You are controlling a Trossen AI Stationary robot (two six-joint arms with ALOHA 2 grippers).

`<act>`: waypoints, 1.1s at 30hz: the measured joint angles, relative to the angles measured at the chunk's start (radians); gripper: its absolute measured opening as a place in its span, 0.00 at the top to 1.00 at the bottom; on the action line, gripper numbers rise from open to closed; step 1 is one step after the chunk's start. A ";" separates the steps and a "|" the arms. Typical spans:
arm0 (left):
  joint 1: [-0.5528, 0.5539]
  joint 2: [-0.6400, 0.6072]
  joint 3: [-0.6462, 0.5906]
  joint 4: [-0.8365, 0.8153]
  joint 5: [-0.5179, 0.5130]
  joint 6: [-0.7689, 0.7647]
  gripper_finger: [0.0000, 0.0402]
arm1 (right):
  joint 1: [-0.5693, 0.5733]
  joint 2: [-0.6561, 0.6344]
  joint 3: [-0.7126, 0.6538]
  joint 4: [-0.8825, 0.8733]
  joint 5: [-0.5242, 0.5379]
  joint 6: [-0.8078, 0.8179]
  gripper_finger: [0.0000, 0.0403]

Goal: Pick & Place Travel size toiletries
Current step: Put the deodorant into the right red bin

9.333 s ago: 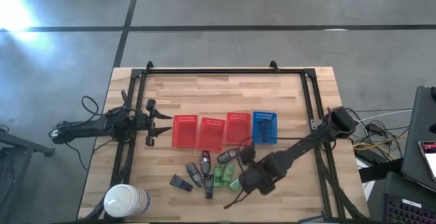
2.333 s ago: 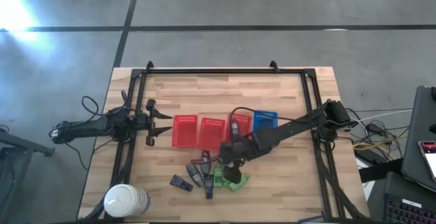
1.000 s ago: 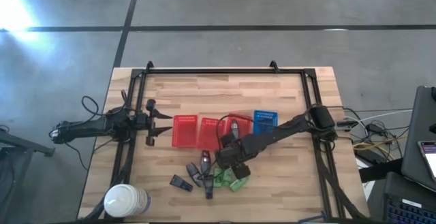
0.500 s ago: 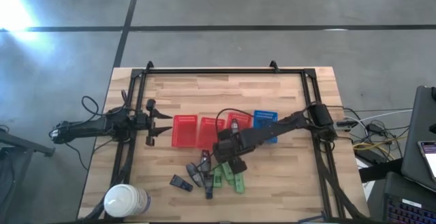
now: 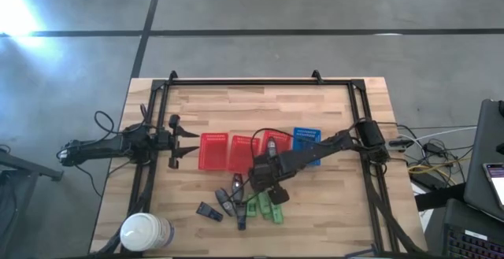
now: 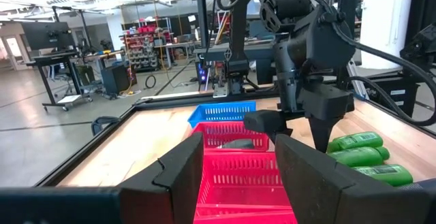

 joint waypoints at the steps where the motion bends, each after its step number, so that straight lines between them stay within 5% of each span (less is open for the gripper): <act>1: 0.000 0.000 0.000 0.000 0.000 0.000 0.53 | 0.001 0.000 0.000 0.006 -0.001 0.009 0.20; 26: 0.000 0.000 0.000 0.000 0.000 0.000 0.53 | 0.005 0.000 -0.002 0.031 -0.052 0.022 0.50; 33: 0.000 0.000 0.000 0.000 0.000 0.000 0.53 | 0.018 -0.005 0.036 -0.079 -0.034 0.063 0.50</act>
